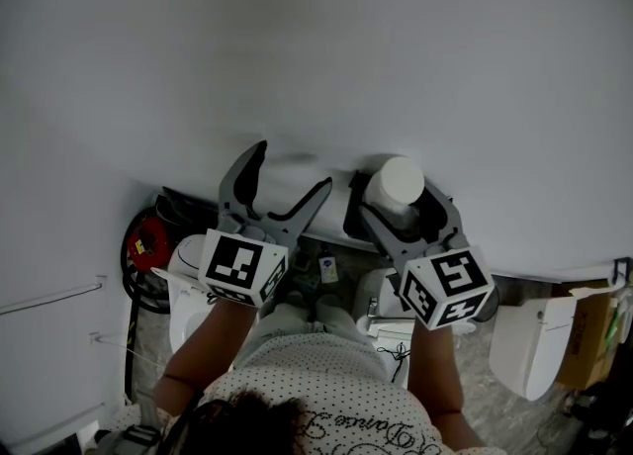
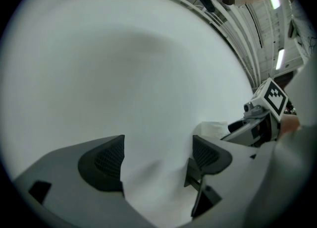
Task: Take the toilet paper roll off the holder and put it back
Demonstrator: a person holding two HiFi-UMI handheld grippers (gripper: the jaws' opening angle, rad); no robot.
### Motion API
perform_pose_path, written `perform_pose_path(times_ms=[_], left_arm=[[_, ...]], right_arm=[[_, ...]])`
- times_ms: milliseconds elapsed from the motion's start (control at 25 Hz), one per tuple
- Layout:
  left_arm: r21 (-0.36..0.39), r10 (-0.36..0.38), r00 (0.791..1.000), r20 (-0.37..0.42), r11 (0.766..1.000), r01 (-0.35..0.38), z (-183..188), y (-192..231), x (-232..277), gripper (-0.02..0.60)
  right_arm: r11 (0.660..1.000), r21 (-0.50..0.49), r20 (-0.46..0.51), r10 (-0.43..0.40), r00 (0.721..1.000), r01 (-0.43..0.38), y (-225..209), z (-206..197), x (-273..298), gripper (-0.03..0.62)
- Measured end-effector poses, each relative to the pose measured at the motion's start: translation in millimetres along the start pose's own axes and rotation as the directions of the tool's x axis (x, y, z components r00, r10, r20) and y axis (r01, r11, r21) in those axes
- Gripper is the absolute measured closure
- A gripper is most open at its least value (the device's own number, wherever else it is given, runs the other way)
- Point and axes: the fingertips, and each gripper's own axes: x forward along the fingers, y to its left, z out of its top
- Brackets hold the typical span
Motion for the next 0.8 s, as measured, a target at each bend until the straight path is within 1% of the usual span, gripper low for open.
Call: perform_pose_path(times_ms=[200, 360, 480, 520, 800], left_arm=[[-0.003, -0.007, 1.000, 0.006, 1.000, 0.007, 0, -1, -1, 0.169], [0.000, -0.012, 1.000, 0.009, 1.000, 0.012, 0, -2, -1, 0.169], [0.001, -0.011, 1.000, 0.009, 1.000, 0.011, 2, -2, -1, 0.169], [0.001, -0.011, 1.000, 0.010, 1.000, 0.011, 2, -2, -1, 0.169], [0.005, -0.008, 1.000, 0.011, 1.000, 0.007, 3, -1, 0, 0.169]], right_arm=[[1.000, -0.002, -0.001, -0.014, 1.000, 0.014, -3, -1, -1, 0.240], [1.000, -0.007, -0.004, -0.026, 1.000, 0.026, -5, -3, -1, 0.247], [0.999, -0.007, -0.004, -0.048, 0.999, 0.048, -11, -3, -2, 0.300], [0.999, -0.006, -0.005, -0.053, 0.999, 0.053, -13, -3, -2, 0.306], [0.998, -0.005, -0.007, -0.059, 0.998, 0.059, -16, -4, -2, 0.310]])
